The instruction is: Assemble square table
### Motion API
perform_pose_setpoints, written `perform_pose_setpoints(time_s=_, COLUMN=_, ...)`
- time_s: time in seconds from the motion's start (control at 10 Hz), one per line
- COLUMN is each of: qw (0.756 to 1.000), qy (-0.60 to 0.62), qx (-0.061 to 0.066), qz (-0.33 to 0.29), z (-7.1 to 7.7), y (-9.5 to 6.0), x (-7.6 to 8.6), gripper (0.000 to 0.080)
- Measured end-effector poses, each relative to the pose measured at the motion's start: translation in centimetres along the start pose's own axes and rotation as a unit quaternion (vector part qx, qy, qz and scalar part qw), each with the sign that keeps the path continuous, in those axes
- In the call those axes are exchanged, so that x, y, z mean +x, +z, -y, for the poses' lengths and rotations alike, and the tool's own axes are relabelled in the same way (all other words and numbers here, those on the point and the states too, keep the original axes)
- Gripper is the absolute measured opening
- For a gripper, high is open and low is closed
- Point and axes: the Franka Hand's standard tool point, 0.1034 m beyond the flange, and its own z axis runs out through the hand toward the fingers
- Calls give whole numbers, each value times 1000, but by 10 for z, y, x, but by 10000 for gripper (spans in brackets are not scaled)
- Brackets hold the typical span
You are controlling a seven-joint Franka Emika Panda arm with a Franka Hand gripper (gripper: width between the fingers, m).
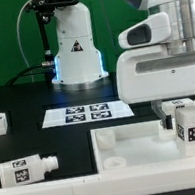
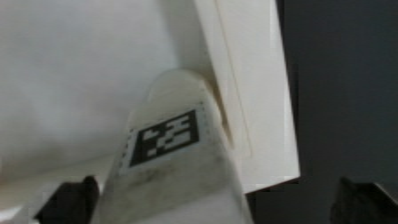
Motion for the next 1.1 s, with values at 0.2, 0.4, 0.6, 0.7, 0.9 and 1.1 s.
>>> perform_pose_setpoints(time_s=0.2, qw=1000, qy=12, qx=-1, qz=2, z=-1, y=2, x=-1, gripper=511)
perform_pose_setpoints(time_s=0.4, qw=1000, qy=16, qx=-4, qz=3, z=-6, y=2, x=0, gripper=289)
perform_pose_setpoints(time_s=0.6, qw=992, qy=126, qx=-8, qz=2, z=-10, y=2, x=2, gripper=289)
perform_pose_setpoints(time_s=0.7, qw=975, qy=223, qx=-8, qz=5, z=-11, y=2, x=1, gripper=289)
perform_pose_setpoints(time_s=0.9, qw=914, qy=405, qx=-12, qz=25, z=-8, y=3, x=-6, gripper=289)
perform_pose_setpoints(time_s=1.1, qw=839, qy=542, qx=-4, qz=42, z=-7, y=3, x=-5, gripper=289)
